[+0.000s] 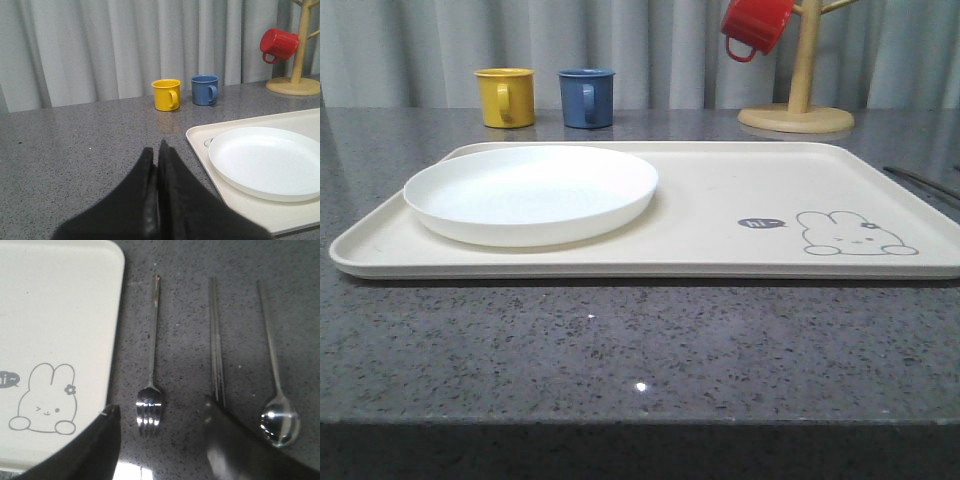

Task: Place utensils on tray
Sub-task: 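Open the left gripper and withdraw it from the plate, then grasp the steel fork with the right gripper and carry it over the tray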

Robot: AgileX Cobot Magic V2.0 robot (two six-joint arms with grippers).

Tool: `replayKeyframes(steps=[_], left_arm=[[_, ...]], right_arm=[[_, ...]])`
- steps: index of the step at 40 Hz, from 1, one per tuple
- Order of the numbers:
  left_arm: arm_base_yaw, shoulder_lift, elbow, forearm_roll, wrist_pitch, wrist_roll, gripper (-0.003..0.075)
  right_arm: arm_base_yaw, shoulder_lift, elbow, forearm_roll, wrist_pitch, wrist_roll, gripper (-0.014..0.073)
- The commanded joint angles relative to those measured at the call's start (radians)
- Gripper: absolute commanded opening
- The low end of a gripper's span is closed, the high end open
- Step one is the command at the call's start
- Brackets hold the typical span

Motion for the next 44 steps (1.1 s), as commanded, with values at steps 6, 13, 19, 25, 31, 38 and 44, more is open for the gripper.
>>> replayKeyframes(steps=[6, 13, 19, 25, 31, 38, 44], left_arm=[[0.0, 0.012, -0.026, -0.011, -0.072, -0.009, -0.0018], [0.0, 0.012, -0.026, -0.011, -0.072, -0.009, -0.0018], [0.0, 0.012, -0.026, -0.011, -0.072, -0.009, -0.0018], [0.0, 0.012, -0.026, -0.011, -0.072, -0.009, -0.0018], [0.0, 0.012, -0.026, -0.011, -0.072, -0.009, -0.0018], [0.0, 0.012, -0.026, -0.011, -0.072, -0.009, -0.0018], [0.0, 0.012, -0.026, -0.011, -0.072, -0.009, -0.0018]], right_arm=[[0.027, 0.18, -0.128, -0.003, 0.05, 0.008, 0.04], [0.027, 0.304, -0.172, -0.003, 0.043, 0.011, 0.04], [0.027, 0.383, -0.195, -0.003, 0.033, 0.011, 0.0399], [0.027, 0.435, -0.196, -0.003, -0.008, 0.011, 0.0356], [0.027, 0.468, -0.197, -0.003, -0.024, 0.011, 0.0316], [0.027, 0.484, -0.197, -0.003, -0.031, 0.011, 0.0316], [0.027, 0.508, -0.197, -0.004, -0.023, 0.011, 0.0316]])
